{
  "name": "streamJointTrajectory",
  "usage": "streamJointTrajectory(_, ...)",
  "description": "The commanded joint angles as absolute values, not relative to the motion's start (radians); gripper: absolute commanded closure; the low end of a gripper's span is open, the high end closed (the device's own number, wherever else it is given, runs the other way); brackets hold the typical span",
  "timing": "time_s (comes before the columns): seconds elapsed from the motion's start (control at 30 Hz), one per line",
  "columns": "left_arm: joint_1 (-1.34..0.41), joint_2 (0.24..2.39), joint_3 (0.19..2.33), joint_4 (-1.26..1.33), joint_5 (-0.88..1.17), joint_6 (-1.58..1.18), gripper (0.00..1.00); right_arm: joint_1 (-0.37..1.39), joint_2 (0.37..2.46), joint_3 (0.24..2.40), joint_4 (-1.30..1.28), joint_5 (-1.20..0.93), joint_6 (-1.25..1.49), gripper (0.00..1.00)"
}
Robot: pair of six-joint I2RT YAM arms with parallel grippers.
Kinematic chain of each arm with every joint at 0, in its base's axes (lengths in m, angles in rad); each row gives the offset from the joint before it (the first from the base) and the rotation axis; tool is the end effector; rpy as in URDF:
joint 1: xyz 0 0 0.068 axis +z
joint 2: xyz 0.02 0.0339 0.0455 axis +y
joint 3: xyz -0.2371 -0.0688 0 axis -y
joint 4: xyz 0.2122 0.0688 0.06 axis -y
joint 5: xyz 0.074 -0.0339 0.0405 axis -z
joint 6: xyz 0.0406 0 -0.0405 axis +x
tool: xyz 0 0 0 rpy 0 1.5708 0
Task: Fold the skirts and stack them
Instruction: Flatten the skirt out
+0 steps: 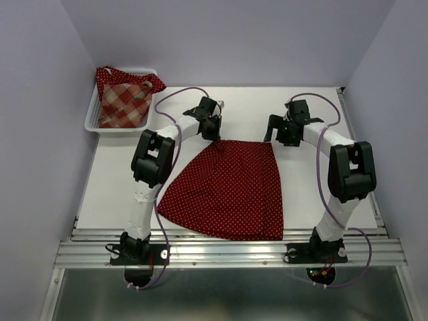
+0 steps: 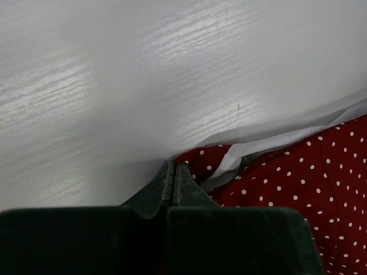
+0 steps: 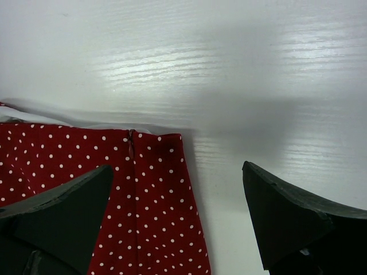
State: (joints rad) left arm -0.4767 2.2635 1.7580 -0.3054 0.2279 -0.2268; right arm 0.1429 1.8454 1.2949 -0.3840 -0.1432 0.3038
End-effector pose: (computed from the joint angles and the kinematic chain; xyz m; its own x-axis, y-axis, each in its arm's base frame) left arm 0.4084 -0.2212 0.1634 -0.7592 0.1455 -0.6344 0.4254 0.8486 -0.3145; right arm 0.3598 0.0576 0.1900 -0.8269 0.1802 -0.5327 0.0236 0.9576 0.2873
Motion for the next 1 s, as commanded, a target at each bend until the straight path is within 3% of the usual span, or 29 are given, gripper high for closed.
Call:
streamJointTrajectory(0.0, -0.482, 2.174, 1.77, -0.314, 0.172, -0.247, 1.0, 0.155, 1.876, 1.342, -0.328, -0.153, 0.267, 0.0)
streamJointTrajectory(0.27, -0.482, 2.109, 1.779, -0.279, 0.14, -0.256, 1.0, 0.166, 1.968, 1.408, -0.328, -0.107, 0.267, 0.03)
streamJointTrajectory(0.43, -0.482, 2.131, 1.805, -0.313, 0.121, -0.264, 1.0, 0.175, 2.011, 1.439, -0.33, -0.173, 0.264, 0.15)
streamJointTrajectory(0.57, -0.482, 2.14, 1.816, -0.325, 0.092, -0.273, 1.0, 0.184, 2.006, 1.419, -0.33, -0.195, 0.259, 0.32)
streamJointTrajectory(0.77, -0.482, 2.163, 1.847, -0.345, 0.075, -0.278, 1.0, 0.193, 1.997, 1.384, -0.328, -0.178, 0.281, 0.35)
streamJointTrajectory(0.83, -0.48, 2.171, 1.865, -0.36, 0.063, -0.282, 1.0, 0.193, 1.996, 1.371, -0.33, -0.166, 0.287, 0.47)
streamJointTrajectory(0.97, -0.48, 2.186, 1.887, -0.383, 0.043, -0.29, 1.0, 0.193, 1.983, 1.368, -0.337, -0.205, 0.276, 0.86)
